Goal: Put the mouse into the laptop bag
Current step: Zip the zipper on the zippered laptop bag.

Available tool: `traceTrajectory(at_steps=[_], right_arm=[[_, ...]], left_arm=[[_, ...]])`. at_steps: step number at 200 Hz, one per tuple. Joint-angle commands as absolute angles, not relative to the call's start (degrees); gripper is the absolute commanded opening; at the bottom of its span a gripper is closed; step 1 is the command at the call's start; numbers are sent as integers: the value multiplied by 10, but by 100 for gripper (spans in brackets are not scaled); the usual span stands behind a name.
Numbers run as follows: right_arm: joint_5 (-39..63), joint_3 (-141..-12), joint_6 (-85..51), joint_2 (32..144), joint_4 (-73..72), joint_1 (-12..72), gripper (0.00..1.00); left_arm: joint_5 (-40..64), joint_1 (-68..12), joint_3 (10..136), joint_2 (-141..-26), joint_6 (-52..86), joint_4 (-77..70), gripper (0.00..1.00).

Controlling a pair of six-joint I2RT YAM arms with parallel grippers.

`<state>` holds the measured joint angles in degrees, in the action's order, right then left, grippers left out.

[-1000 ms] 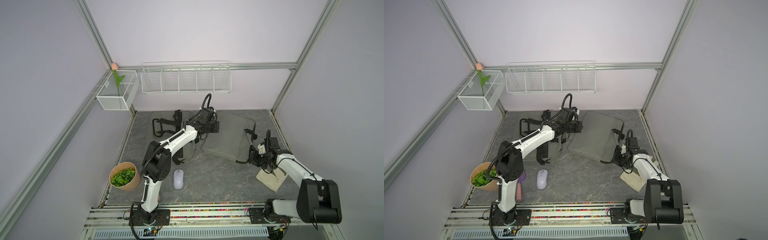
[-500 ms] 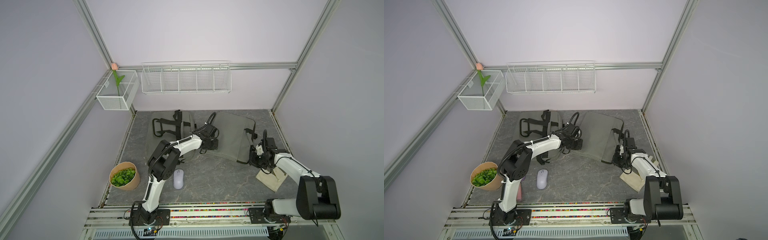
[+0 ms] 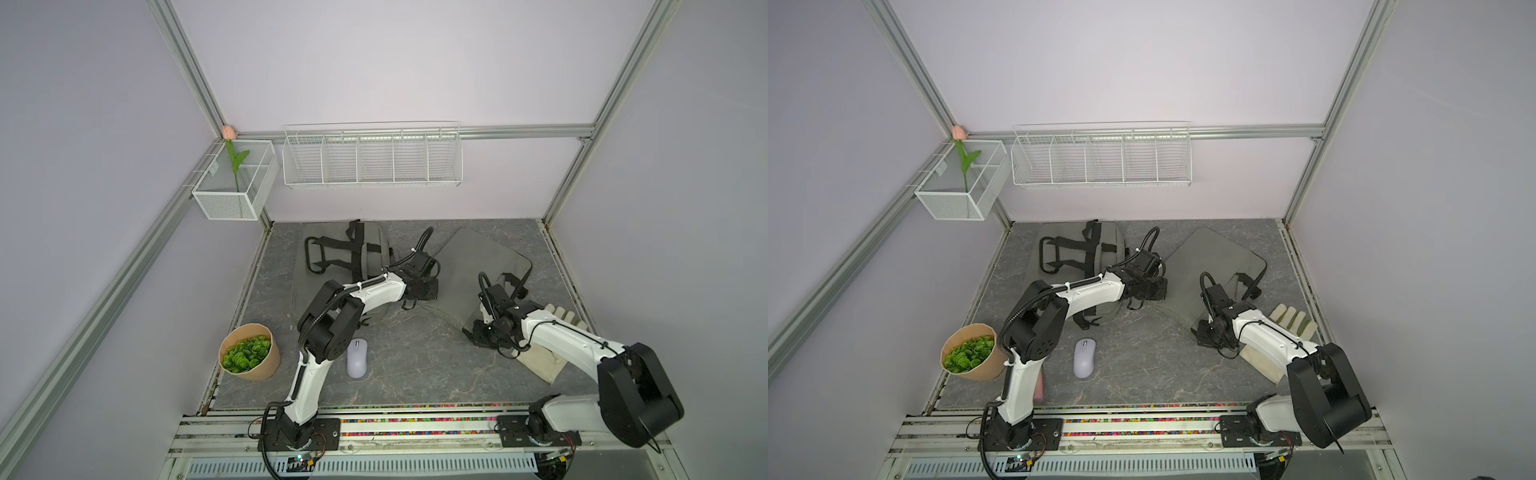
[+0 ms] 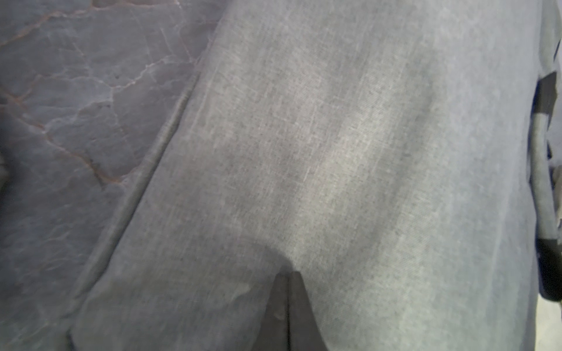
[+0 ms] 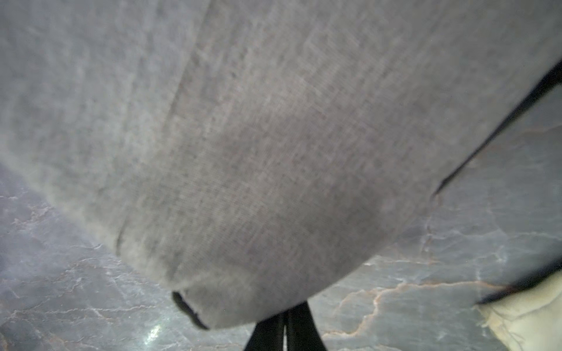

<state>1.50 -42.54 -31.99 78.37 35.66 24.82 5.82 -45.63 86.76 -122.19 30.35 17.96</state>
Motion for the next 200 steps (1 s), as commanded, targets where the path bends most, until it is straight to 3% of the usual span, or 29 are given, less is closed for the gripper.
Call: traceTrajectory(at_steps=[1,40,91,134,200], right_arm=[[41,-461,-335,797,310,211,7],[86,-485,-293,841,296,99,7],[92,-563,-268,959,265,63,6],[68,-597,-265,976,257,42,7],[80,-571,-250,931,257,-6,7]], left_arm=[[97,-480,816,-1243,319,227,0],[98,-467,739,-1215,332,204,0],[137,-476,677,-1196,366,158,0],[150,-514,786,-1201,341,217,0],[157,-518,1092,-1228,277,311,0]])
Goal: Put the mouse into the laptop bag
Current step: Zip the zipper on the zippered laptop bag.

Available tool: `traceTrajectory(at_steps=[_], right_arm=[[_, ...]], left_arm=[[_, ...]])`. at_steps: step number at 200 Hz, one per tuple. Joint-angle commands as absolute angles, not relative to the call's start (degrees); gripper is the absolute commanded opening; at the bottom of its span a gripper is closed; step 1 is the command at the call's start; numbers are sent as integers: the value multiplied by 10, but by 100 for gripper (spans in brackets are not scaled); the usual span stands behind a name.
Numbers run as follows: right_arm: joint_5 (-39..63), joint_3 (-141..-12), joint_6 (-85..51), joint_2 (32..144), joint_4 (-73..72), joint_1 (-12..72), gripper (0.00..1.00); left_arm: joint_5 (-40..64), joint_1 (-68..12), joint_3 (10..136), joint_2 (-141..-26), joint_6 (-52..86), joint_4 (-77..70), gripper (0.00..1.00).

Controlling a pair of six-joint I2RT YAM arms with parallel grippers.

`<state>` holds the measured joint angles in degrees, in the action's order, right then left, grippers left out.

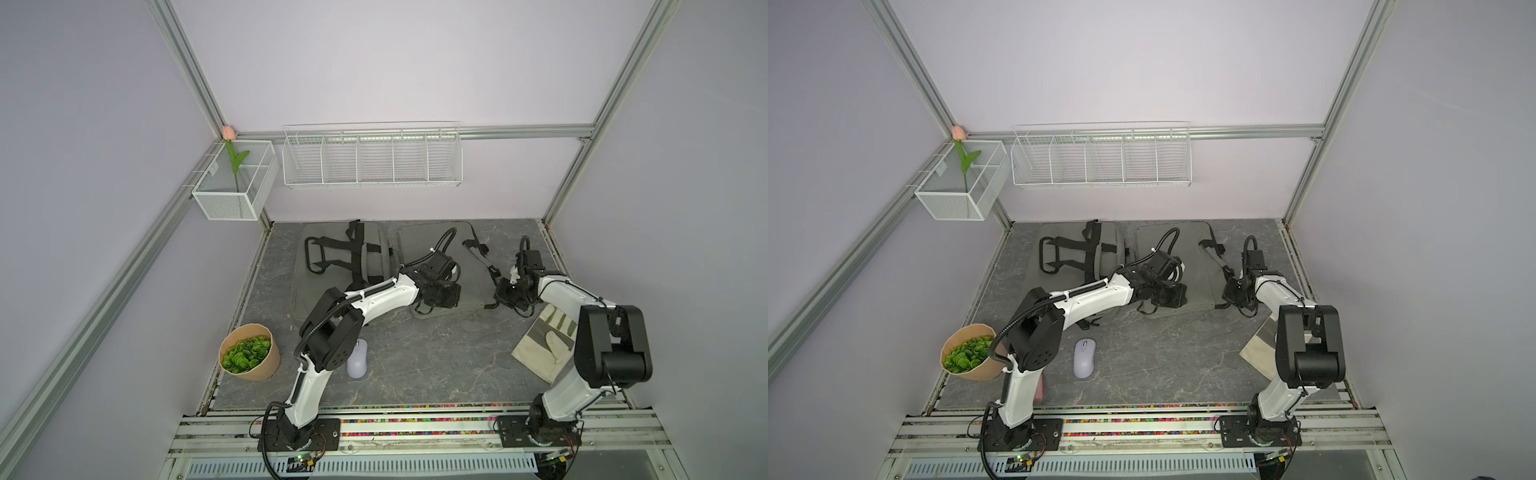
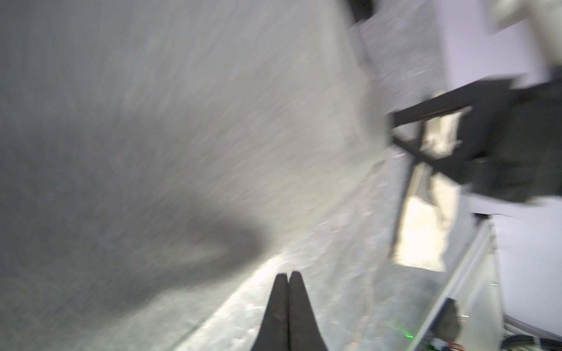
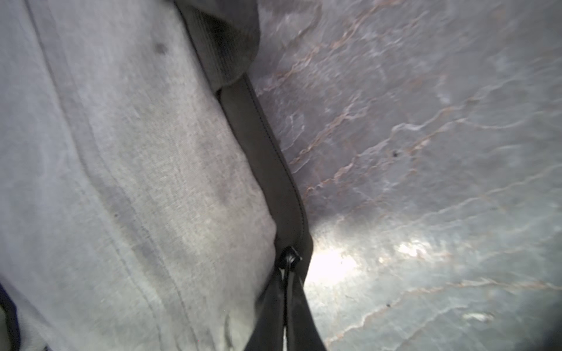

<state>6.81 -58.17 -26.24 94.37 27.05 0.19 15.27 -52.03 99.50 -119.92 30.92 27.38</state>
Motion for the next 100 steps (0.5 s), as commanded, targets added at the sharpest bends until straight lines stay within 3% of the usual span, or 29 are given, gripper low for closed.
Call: traceTrajectory(at_steps=[1,56,100], right_arm=[[81,-571,-250,931,257,-6,7],[119,-558,-259,925,231,-5,7],[109,-523,-264,890,232,-5,7]], left_arm=[[157,-518,1097,-1230,277,312,0],[205,-526,1417,-1486,288,422,0],[220,-527,1457,-1561,320,378,0]])
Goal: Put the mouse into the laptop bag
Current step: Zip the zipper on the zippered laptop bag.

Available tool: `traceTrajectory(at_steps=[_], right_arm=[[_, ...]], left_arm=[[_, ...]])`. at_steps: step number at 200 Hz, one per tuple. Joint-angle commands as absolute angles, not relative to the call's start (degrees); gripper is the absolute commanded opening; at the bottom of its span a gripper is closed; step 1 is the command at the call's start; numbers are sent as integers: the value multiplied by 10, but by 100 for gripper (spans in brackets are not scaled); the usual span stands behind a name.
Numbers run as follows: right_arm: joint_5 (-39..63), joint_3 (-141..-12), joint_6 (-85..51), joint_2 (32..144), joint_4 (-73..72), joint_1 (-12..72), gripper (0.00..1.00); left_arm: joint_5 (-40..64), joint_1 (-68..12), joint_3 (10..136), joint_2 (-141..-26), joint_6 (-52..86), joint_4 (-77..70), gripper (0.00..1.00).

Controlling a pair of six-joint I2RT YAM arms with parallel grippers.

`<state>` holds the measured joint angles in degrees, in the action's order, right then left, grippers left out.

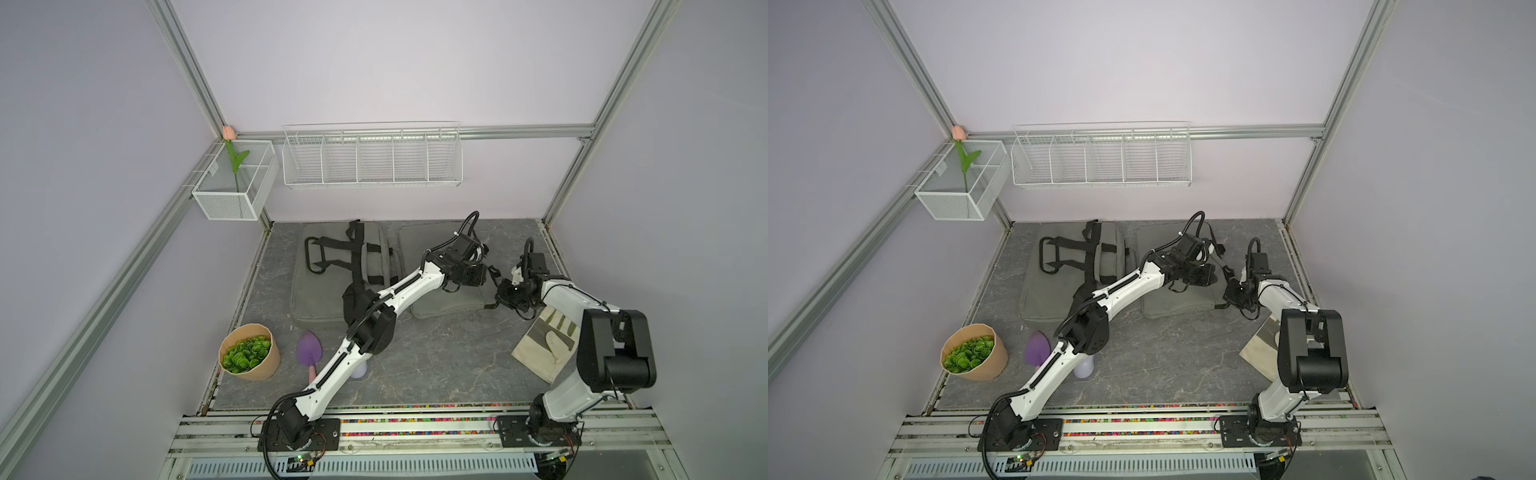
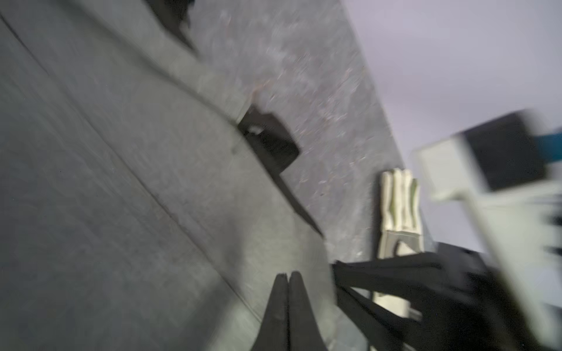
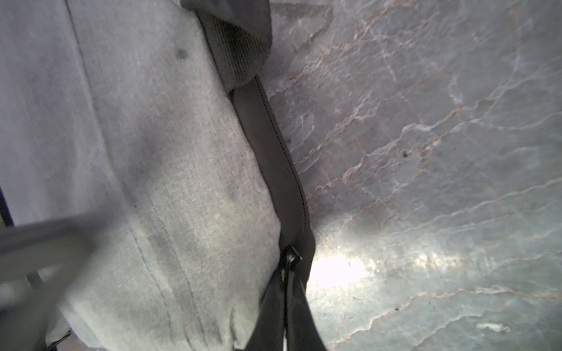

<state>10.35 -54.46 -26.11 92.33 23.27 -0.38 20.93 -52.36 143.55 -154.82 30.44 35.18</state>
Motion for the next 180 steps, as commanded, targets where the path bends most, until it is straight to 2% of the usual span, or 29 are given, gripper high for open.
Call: traceTrajectory(at_steps=[1,95,121,156,180], right_arm=[[108,-522,-264,889,232,-5,7],[106,-398,-264,766,292,35,7],[95,-367,-286,761,275,77,7],[147,-360,-304,774,222,94,6],[129,-351,-325,766,206,139,7]], left_arm=[[219,-527,1458,-1561,320,378,0],[223,-526,1447,-1650,342,358,0],[226,-526,1446,-1665,348,352,0],[225,-526,1435,-1672,350,353,0],[225,-526,1422,-1669,350,345,0]])
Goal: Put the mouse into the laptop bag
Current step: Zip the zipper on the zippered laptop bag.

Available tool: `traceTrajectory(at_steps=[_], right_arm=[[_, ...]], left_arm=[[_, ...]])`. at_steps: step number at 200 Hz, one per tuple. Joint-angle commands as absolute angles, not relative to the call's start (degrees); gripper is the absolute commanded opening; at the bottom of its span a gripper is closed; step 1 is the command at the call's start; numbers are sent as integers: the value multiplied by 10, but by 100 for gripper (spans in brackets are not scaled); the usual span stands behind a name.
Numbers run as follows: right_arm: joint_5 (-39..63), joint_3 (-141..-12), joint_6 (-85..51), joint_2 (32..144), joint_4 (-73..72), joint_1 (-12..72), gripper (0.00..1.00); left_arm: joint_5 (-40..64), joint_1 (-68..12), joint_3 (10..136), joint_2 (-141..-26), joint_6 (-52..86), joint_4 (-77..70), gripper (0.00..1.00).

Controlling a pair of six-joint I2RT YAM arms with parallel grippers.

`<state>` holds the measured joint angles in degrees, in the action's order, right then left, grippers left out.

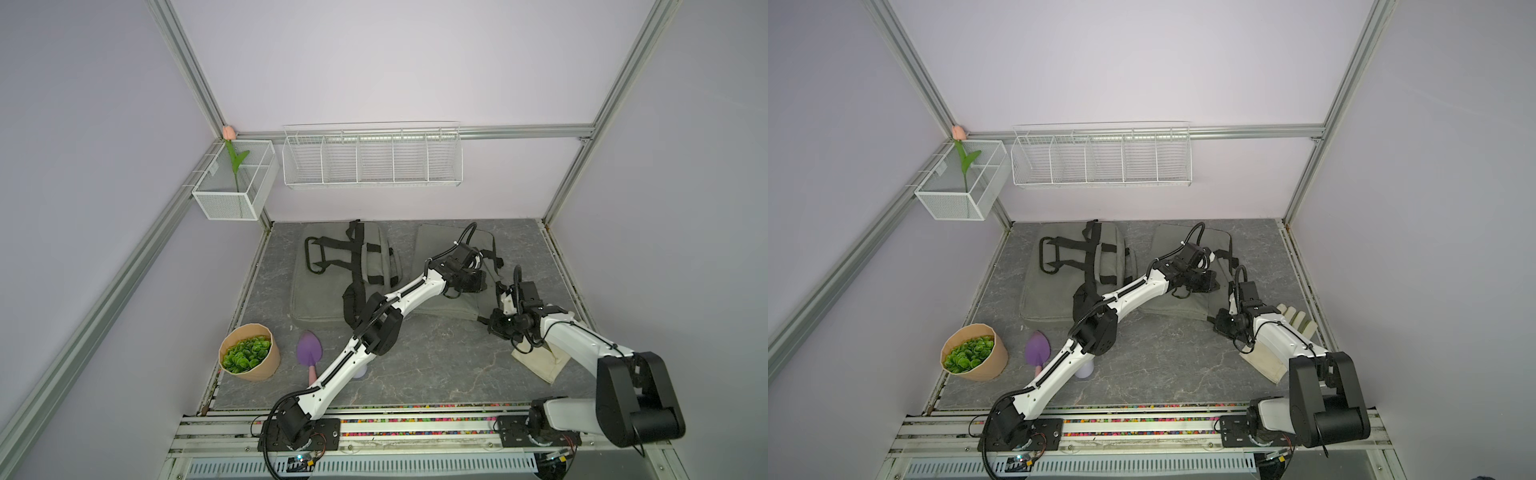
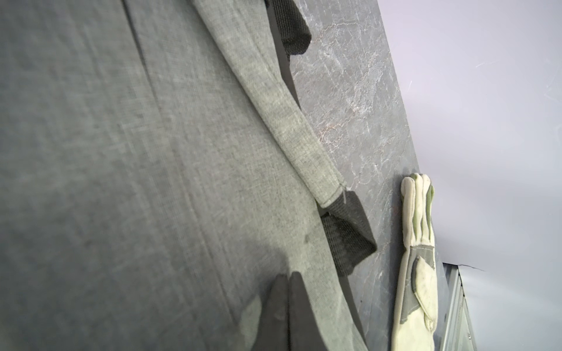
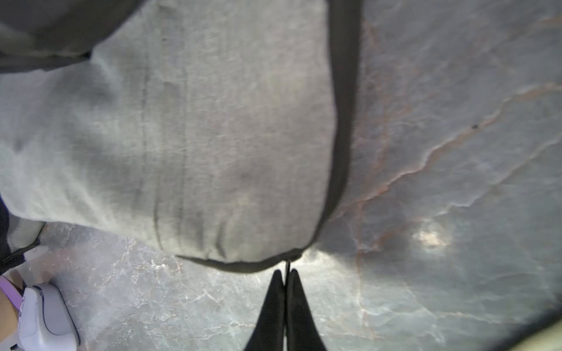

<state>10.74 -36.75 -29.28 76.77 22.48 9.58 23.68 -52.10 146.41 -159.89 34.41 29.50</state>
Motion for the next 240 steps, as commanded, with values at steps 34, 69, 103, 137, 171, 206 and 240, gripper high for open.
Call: traceTrajectory(at_steps=[34,69,103,137,171,206,240], right_arm=[[109,-377,-362,813,153,186,7],[109,-444,-367,893,118,217,7],[104,-481,-361,922,107,230,8],[93,-488,-350,890,138,228,41],[76,-480,-339,786,232,220,47],[43,-468,-339,658,343,186,48],[55,-457,-343,641,373,140,53]], left_arm=[[226,-526,1420,-1668,352,341,0],[227,-526,1397,-1659,353,330,0],[233,-526,1384,-1656,357,321,0],[240,-527,1372,-1643,355,315,0],[242,-527,1314,-1578,346,293,0],[217,-527,1206,-1450,331,247,0],[227,-526,1167,-1348,319,239,0]])
